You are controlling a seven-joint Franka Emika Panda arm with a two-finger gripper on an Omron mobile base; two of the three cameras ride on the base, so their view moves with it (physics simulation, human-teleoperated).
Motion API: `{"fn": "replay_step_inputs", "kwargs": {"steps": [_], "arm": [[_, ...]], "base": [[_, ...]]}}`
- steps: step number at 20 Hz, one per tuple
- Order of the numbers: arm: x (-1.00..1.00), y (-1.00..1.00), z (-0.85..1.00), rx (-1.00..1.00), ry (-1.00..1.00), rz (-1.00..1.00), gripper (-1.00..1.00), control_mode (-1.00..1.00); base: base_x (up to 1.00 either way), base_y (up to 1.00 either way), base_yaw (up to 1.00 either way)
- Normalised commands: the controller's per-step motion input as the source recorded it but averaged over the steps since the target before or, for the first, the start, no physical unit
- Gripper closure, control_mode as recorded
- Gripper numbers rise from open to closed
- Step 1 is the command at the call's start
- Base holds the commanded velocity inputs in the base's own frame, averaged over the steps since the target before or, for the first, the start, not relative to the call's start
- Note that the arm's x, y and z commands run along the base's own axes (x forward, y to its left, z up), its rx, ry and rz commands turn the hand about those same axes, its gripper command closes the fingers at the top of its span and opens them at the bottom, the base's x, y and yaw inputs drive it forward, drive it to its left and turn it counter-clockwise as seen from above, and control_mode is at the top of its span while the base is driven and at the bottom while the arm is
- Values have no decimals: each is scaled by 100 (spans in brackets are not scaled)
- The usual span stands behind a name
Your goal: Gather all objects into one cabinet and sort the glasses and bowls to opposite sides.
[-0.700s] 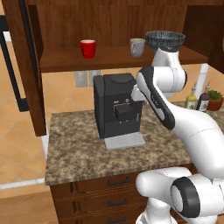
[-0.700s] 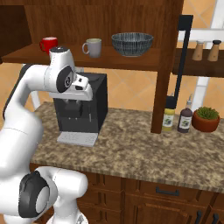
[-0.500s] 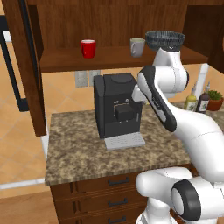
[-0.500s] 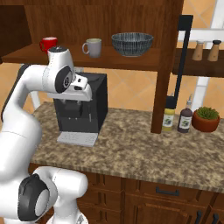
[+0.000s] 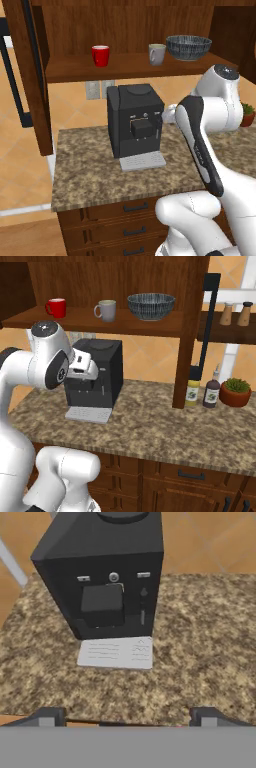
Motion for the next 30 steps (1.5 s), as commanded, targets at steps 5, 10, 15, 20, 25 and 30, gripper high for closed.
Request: {"fn": "replay_step_inputs", "kwargs": {"steps": [5,10,15,20,25,30], "arm": [[-6,-7,4,4,-3,-1,-100,-100],[-30,0,33,-1,-14,-3,-100,-100],[-47,0,52,0,-22,-3,-100,-100],[-67,0,49,0,-27,-5,-100,-100],[-54,0,23,2,-18,-12,-100,-100],[-46,0,27,7,-12,-9,-100,-100]], "base": [[0,0,0],[0,0,0],[0,0,0],[0,0,0],[0,0,0],[0,0,0]]}}
